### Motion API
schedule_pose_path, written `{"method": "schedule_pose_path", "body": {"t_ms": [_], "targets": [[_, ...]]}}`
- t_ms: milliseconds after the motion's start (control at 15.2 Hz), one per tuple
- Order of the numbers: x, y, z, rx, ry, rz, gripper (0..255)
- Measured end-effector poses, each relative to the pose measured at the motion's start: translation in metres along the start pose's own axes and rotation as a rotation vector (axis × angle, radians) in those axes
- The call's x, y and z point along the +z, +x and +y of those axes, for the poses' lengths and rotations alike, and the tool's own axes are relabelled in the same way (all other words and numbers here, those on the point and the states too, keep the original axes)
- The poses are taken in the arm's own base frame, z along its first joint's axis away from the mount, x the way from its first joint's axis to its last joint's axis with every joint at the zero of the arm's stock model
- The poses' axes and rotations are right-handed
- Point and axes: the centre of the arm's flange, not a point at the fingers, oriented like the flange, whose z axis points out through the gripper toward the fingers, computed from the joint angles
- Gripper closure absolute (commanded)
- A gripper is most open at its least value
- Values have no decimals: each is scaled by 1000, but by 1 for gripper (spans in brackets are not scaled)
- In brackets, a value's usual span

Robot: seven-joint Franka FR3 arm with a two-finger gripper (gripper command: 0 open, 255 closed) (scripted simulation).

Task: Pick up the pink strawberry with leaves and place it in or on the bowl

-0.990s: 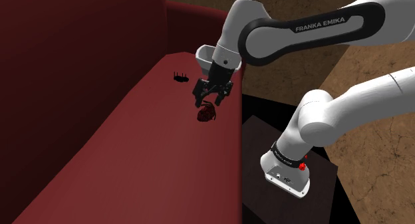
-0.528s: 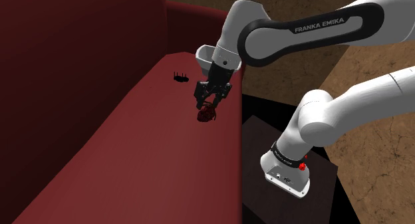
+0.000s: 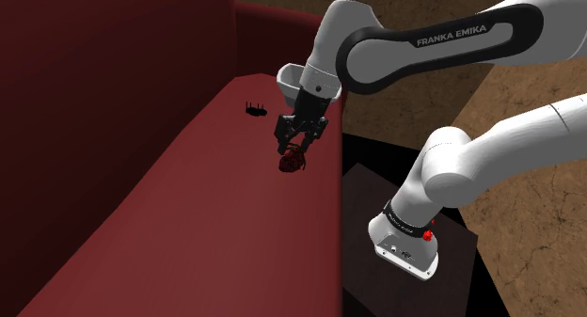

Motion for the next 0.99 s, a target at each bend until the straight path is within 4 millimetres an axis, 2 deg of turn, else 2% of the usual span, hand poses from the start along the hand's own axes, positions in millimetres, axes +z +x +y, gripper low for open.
{"method": "schedule_pose_path", "body": {"t_ms": [132,462,990], "targets": [[-2,0,-1,0,0,-1,255],[-23,-1,-6,0,0,-1,255],[-66,-3,-15,0,0,-1,255]]}}
